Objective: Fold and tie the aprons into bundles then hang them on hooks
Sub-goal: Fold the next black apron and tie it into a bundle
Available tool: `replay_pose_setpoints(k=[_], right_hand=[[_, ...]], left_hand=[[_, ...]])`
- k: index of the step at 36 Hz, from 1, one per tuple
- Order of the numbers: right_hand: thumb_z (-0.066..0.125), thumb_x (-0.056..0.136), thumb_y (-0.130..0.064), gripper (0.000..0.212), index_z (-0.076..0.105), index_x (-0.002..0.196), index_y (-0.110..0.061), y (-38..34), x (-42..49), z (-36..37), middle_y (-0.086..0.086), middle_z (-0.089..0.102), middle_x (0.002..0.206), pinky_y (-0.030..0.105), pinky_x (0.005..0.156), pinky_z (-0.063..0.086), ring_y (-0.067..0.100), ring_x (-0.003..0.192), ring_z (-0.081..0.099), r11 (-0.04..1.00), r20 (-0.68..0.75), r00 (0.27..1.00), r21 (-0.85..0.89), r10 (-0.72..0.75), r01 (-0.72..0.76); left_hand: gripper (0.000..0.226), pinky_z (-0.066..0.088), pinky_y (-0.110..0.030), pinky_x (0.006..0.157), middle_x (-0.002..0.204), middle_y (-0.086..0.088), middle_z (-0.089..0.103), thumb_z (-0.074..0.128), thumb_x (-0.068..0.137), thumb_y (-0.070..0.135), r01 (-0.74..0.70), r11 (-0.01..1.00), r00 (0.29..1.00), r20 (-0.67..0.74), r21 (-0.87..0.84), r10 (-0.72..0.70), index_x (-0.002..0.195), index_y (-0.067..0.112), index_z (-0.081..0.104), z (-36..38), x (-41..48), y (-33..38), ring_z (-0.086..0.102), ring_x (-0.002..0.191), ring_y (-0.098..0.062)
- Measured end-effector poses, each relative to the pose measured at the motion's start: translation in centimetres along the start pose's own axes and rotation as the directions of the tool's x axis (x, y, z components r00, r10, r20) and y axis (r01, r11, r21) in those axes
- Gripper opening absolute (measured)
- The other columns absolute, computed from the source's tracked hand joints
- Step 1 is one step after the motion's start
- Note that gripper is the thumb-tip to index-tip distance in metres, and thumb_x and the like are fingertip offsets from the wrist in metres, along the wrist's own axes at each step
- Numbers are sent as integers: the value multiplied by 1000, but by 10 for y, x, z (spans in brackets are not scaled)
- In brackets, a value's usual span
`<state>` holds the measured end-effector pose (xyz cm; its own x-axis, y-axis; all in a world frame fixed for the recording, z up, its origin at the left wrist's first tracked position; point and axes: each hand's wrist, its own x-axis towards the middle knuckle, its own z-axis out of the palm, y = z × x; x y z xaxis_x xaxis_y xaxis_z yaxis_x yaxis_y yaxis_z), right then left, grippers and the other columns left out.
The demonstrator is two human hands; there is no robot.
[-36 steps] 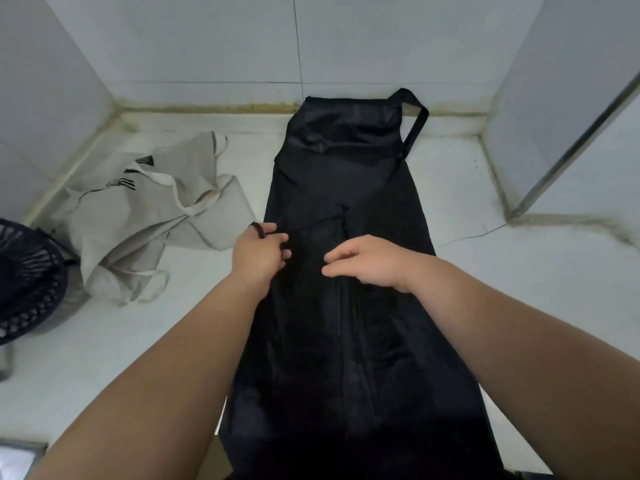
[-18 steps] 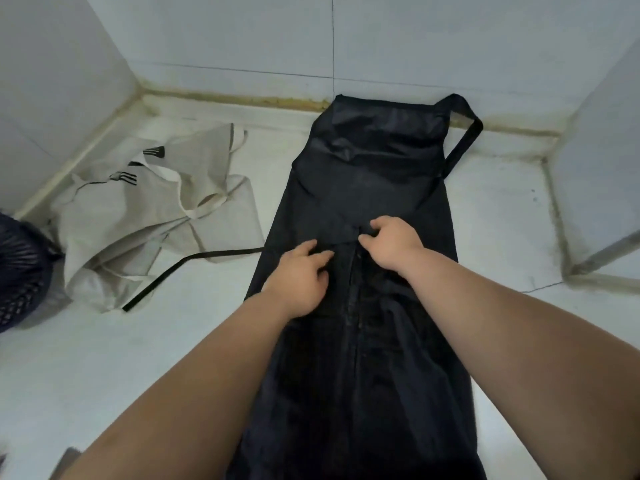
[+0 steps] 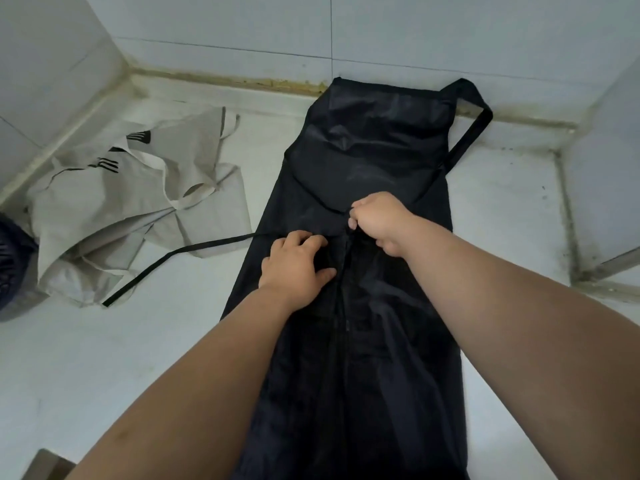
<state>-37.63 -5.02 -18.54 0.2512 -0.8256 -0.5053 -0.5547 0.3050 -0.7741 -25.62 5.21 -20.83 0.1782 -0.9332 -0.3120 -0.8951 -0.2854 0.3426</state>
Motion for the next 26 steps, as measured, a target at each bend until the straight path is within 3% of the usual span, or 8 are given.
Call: replay_pose_setpoints(k=[2,4,11,15,17,20,23,26], right_hand=[[49,87,-6,20,48,71,-17,-2,-1,-9,-1,43,66,19,45,29,9,53,35,993,-58,998,118,3,4],[54,84,-6,28,42,63,-20,-5,-5,-20,-2,40,60,21,48,25,10,52,32,957,-100,995,287,-13,41],[66,86,-20,11,58,79,-20,-12,-25,-59,-5,52,57,24,55,39,8,48,42,634,-335,934,752,129,182],[61,90,-34,19,61,100,-18,-5,-43,-79,-3,63,88,25,62,52,13,73,60,353,-333,927,900,172,257],[58,92,-37,56,37,141,-23,5,-51,-82,-3,51,124,33,91,50,16,105,54,454,-389,902,848,186,272],[56,92,-37,88,-9,151,-29,25,-59,-81,-3,17,156,38,113,27,20,136,35,788,-562,808,574,179,224],[49,95,-25,77,-2,152,-21,43,-60,-79,3,12,159,33,113,21,21,143,23,925,-642,759,343,105,162],[49,93,-23,56,32,145,-14,53,-60,-66,10,39,147,31,107,32,26,132,41,995,-547,837,82,-8,63]], left_hand=[[55,33,-44,104,147,5,31,59,90,44,5,1000,1000,7,11,-5,141,33,39,-1,0,2,28,134,-25],[56,32,-45,104,148,5,30,59,91,44,14,1000,1000,11,20,-14,142,33,38,-1,0,4,28,134,-26],[59,30,-44,106,150,3,25,57,93,40,42,998,997,60,48,-45,146,33,31,-4,2,10,26,135,-27],[62,30,-44,107,152,1,21,55,94,40,57,993,993,93,102,-66,149,32,26,-5,4,15,24,136,-27],[64,30,-45,108,155,1,18,53,95,41,70,990,991,108,127,-83,150,30,23,-5,5,16,22,139,-28],[73,28,-48,110,159,0,11,53,95,42,94,985,988,111,144,-110,153,20,16,-5,6,19,17,142,-29],[80,26,-50,111,160,-1,5,56,93,41,89,988,988,114,123,-103,153,18,10,-8,8,21,15,143,-32],[76,24,-50,112,161,1,1,54,93,40,63,988,987,140,144,-84,153,24,10,-8,8,21,11,143,-34]])
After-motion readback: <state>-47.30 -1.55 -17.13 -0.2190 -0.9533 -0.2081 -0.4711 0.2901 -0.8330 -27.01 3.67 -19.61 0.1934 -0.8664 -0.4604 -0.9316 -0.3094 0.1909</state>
